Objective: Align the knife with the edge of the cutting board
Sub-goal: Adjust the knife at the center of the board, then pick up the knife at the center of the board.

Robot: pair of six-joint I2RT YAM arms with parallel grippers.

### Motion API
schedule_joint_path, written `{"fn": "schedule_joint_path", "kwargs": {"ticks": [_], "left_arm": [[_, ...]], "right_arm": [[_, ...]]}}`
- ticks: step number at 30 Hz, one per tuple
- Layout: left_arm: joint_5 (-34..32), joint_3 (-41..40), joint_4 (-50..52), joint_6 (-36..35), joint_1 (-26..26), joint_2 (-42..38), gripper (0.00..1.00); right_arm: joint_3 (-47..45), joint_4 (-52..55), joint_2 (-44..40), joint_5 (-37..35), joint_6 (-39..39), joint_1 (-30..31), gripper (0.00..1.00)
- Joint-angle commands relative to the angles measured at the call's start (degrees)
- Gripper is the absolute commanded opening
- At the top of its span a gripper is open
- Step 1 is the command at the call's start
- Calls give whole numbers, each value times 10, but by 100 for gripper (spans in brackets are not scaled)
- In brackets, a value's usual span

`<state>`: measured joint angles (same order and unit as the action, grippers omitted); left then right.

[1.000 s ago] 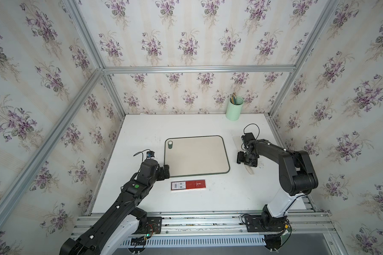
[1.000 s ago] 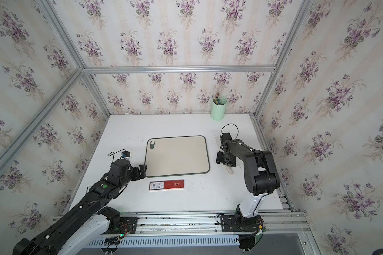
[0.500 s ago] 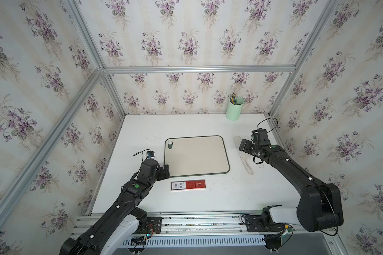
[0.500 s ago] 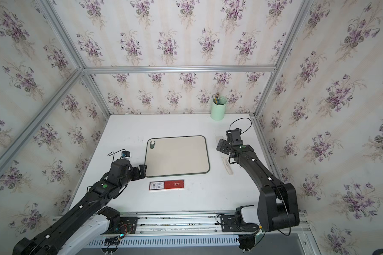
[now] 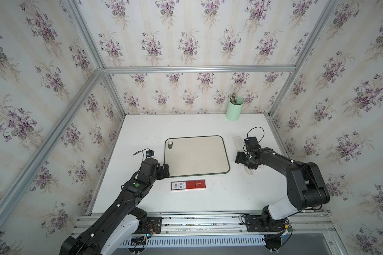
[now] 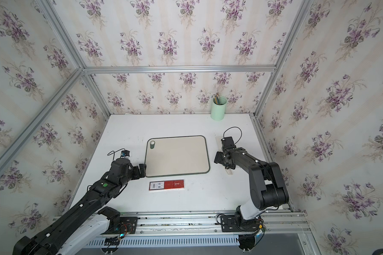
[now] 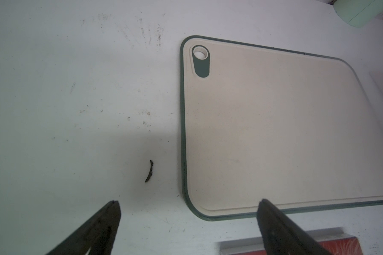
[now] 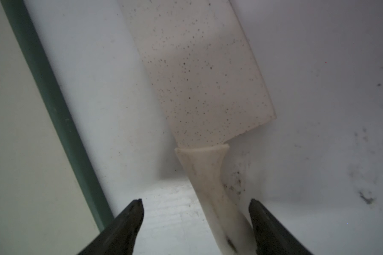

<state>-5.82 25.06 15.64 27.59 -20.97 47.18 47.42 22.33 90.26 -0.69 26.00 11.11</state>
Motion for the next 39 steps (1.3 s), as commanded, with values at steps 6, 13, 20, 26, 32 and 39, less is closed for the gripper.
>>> {"fn": "schedule_joint_path", "kwargs": {"ticks": [6, 13, 20, 26, 32, 39], "left_arm": [[-6, 2, -4, 4, 1, -2, 99], [-5, 1, -4, 4, 1, -4, 99], [-5, 0, -4, 4, 1, -7, 100], [-4, 0, -5, 4, 1, -4, 99], [-2, 1, -5, 3, 1, -2, 100], [12, 13, -11, 3, 15, 30, 99]], "right_arm": [[-6, 17, 19, 23, 14, 2, 65], [22, 47, 41, 17, 7, 4, 48], [57, 74, 75, 39, -6, 7, 31], [71, 79, 98, 47, -9, 8, 32], [73, 76, 113, 47, -8, 8, 40], [72, 74, 118, 50, -10, 9, 33]]}}
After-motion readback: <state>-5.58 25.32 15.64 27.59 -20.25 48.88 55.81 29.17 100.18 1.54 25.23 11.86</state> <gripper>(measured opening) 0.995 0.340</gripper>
